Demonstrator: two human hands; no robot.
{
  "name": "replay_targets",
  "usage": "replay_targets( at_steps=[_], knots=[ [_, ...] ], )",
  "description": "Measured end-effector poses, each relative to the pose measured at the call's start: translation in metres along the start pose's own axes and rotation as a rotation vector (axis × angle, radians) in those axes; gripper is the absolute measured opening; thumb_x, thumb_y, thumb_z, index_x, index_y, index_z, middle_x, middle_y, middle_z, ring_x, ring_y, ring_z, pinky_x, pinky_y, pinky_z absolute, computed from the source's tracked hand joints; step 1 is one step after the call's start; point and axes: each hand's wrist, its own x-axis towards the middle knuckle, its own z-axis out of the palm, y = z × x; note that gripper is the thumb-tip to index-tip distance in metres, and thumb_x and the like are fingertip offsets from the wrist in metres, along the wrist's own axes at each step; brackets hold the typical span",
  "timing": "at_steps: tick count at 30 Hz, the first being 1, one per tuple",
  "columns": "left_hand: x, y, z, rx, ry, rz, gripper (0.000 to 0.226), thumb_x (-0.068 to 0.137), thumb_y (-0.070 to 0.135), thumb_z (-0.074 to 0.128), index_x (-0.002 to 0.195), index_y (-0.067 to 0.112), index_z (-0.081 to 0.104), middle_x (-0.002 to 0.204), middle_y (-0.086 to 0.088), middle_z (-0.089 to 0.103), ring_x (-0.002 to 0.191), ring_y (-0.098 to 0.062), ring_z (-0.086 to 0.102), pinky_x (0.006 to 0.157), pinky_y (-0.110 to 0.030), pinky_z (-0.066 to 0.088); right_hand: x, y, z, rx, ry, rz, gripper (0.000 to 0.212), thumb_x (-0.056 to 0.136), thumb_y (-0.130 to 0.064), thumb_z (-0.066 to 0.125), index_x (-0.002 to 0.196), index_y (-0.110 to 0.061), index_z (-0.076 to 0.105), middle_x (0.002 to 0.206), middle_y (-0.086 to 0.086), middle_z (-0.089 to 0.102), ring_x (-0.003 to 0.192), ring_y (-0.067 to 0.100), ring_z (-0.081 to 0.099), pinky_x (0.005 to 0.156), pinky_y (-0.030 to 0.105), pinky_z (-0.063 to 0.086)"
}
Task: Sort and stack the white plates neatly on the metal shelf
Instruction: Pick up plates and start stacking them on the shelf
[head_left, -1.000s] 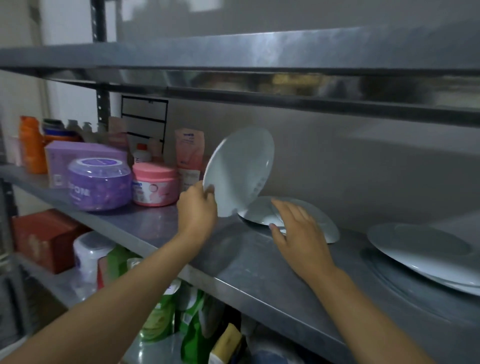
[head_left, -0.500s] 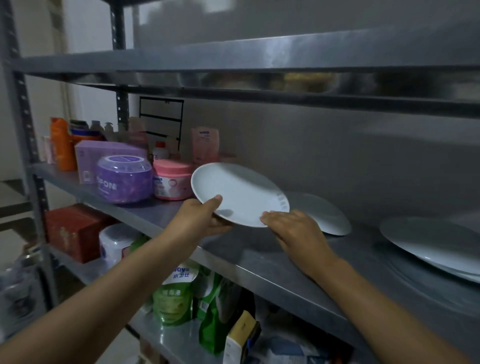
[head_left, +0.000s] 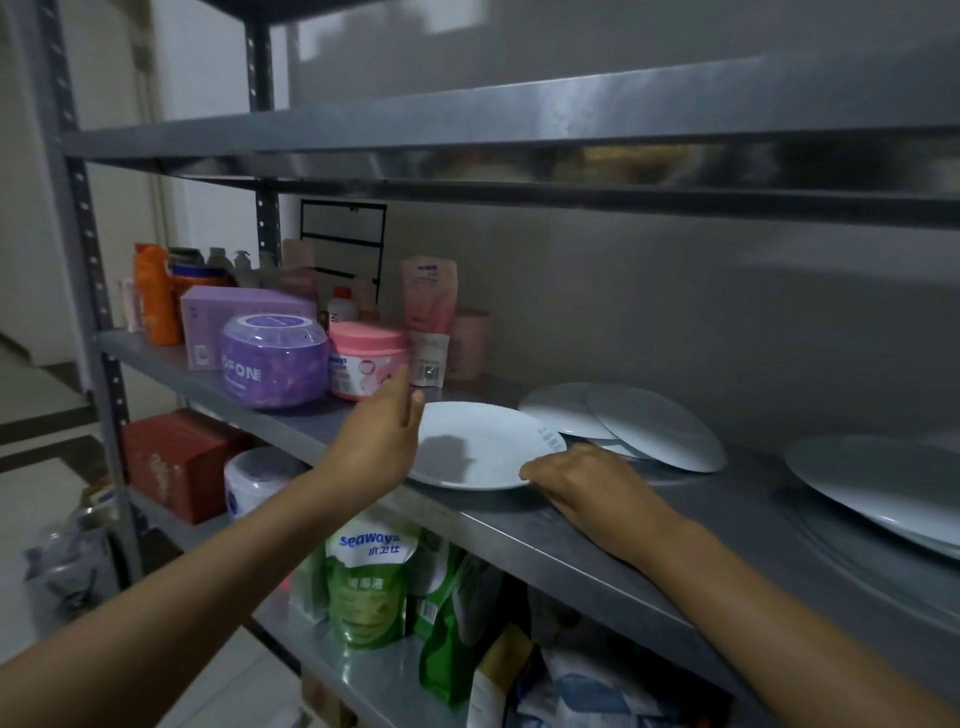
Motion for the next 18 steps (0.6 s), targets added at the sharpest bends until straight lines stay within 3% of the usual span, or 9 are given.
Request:
replay_targets(
  at_steps=[4,7,10,13,16,18],
  knots=[
    [0.004,0.011,0.012,0.125,-0.041,0.091,0.050,0.103,0.031,0.029,0.147,0.009,0.028,0.149,-0.015,0.037,0.140,-0.027,0.030,0.110,-0.037,0.028,0.000,0.002,0.001,0.095,-0.112,0.062,0.024,0.087,-0.022,0.040,0.095,-0.020,0.062,0.098,-0.004,0.071,0.087,0.023,0.063,0.070,0.038,0.050],
    [0.009,0.023,0.024,0.277,-0.103,0.275,0.049,0.103,0.027,0.028,0.149,0.010,0.025,0.155,-0.009,0.028,0.146,-0.020,0.015,0.116,-0.036,0.016,-0.002,-0.003,-0.006,0.250,-0.150,0.143,0.046,0.078,-0.008,0.042,0.115,-0.027,0.060,0.117,-0.002,0.068,0.106,0.027,0.061,0.080,0.042,0.052],
    [0.016,0.035,0.038,0.302,-0.157,0.361,0.049,0.103,0.028,0.028,0.148,0.009,0.024,0.156,-0.005,0.026,0.147,-0.019,0.012,0.117,-0.038,0.015,-0.008,-0.001,-0.022,0.345,0.001,0.300,0.062,0.071,0.002,0.041,0.122,-0.025,0.061,0.127,0.001,0.064,0.116,0.025,0.057,0.093,0.040,0.048],
    [0.021,0.054,0.055,0.282,-0.165,0.401,0.049,0.103,0.027,0.029,0.148,0.009,0.025,0.156,-0.005,0.027,0.146,-0.019,0.013,0.117,-0.039,0.016,-0.023,0.027,-0.033,0.331,0.168,0.620,0.062,0.073,0.008,0.044,0.130,-0.014,0.057,0.133,0.008,0.058,0.123,0.027,0.053,0.102,0.037,0.041],
    [0.022,0.078,0.073,0.257,-0.178,0.452,0.048,0.102,0.027,0.031,0.147,0.008,0.028,0.155,-0.006,0.027,0.146,-0.019,0.013,0.116,-0.038,0.015,-0.047,0.052,-0.037,0.261,0.258,0.879,0.053,0.071,0.013,0.043,0.120,-0.003,0.059,0.124,0.015,0.061,0.111,0.036,0.057,0.092,0.043,0.047],
    [0.021,0.093,0.088,0.238,-0.198,0.497,0.046,0.101,0.022,0.035,0.145,0.007,0.032,0.154,-0.007,0.029,0.146,-0.021,0.015,0.115,-0.037,0.017,-0.066,0.062,-0.041,0.183,0.226,0.875,0.048,0.069,0.012,0.045,0.112,-0.006,0.059,0.115,0.014,0.061,0.102,0.037,0.058,0.083,0.044,0.050]
  ],
)
